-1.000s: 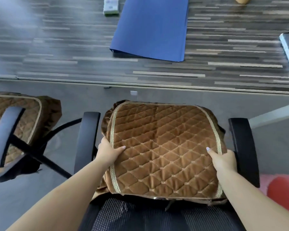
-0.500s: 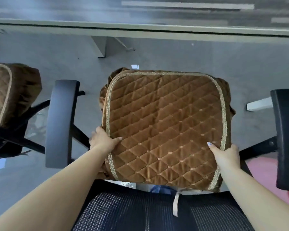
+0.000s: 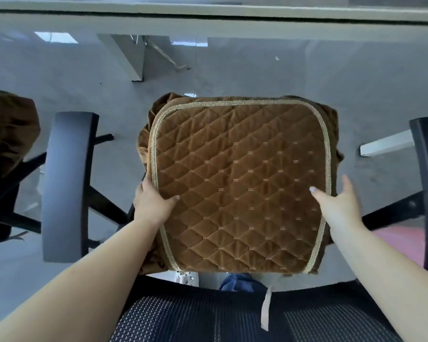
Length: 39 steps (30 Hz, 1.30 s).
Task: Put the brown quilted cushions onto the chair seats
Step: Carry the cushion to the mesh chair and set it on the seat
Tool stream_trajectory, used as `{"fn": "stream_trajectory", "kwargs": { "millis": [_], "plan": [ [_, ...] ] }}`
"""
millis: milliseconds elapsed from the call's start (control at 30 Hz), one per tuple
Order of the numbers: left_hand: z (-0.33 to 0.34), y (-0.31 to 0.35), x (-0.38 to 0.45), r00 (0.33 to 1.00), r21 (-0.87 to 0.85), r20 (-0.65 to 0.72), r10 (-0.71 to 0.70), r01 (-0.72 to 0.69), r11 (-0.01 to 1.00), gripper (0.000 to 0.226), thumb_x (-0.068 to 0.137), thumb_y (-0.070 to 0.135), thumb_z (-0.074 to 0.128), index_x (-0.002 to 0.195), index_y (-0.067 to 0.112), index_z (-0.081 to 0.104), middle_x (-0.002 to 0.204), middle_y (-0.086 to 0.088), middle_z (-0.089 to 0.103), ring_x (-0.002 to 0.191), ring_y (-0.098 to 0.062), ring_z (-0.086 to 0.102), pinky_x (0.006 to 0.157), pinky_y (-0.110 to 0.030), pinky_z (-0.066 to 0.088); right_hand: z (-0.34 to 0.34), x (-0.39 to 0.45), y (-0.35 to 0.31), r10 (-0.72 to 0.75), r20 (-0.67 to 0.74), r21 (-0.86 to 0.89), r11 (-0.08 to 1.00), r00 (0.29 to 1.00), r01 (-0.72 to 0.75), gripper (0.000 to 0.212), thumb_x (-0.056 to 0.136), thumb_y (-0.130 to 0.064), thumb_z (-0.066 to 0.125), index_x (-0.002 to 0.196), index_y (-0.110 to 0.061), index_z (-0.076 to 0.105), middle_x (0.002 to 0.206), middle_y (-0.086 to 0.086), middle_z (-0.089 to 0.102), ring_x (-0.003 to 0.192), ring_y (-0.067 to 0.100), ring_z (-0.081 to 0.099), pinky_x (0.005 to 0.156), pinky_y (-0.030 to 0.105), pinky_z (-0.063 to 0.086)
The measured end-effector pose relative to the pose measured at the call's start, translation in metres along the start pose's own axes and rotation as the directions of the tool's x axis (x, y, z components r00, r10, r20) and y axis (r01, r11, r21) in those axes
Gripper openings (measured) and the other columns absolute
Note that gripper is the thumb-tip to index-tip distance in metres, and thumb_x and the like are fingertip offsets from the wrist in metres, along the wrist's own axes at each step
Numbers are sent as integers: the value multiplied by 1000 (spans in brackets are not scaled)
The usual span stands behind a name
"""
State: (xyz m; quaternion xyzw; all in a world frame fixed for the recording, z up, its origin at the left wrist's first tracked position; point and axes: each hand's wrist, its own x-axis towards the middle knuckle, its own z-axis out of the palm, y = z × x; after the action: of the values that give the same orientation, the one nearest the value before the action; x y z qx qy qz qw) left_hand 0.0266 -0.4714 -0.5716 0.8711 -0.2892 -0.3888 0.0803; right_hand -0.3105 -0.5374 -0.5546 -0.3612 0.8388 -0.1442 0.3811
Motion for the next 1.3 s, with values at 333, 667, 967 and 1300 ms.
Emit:
{"fn": "stream_trajectory", "kwargs": {
  "millis": [333, 667, 967, 1300],
  "plan": [
    [15, 5, 7, 999, 99, 21, -47, 45, 994, 105, 73, 35, 79, 151, 24, 9, 149, -20, 29, 134, -45, 31, 109, -56, 32, 17, 35, 24, 11, 72, -338, 941, 997, 14, 87, 72, -37, 78, 143, -20, 31, 132, 20, 49, 118, 40, 52, 98, 48, 47],
    [22, 5, -7, 964, 401, -41, 263, -226, 888, 104, 77, 38, 75, 153, 27, 5, 160, -15, 5, 147, -37, 4, 118, -53, 14, 27, 3, 10, -344, 56, -448, 831, 937, 332, 88, 77, -33, 75, 148, -18, 25, 151, 19, 29, 140, 36, 24, 111, 48, 27],
    [61, 64, 0, 884, 582, 278, 375, -466, 667, 110, 80, 39, 72, 148, 43, -13, 156, -3, -31, 144, -31, -26, 112, -68, 5, 82, 6, -34, -350, 601, -622, 359, 718, 696, 105, 77, -54, 67, 149, -37, -7, 157, -1, -26, 145, 28, -21, 110, 67, 6],
    [66, 72, 14, 909, 604, 316, 273, -415, 681, 112, 77, 42, 74, 149, 42, -12, 157, -3, -29, 145, -33, -23, 111, -68, 9, 94, 14, -34, -315, 616, -639, 335, 722, 692, 105, 79, -52, 67, 149, -37, -10, 157, 0, -27, 144, 29, -23, 108, 70, 5]
  ]
}}
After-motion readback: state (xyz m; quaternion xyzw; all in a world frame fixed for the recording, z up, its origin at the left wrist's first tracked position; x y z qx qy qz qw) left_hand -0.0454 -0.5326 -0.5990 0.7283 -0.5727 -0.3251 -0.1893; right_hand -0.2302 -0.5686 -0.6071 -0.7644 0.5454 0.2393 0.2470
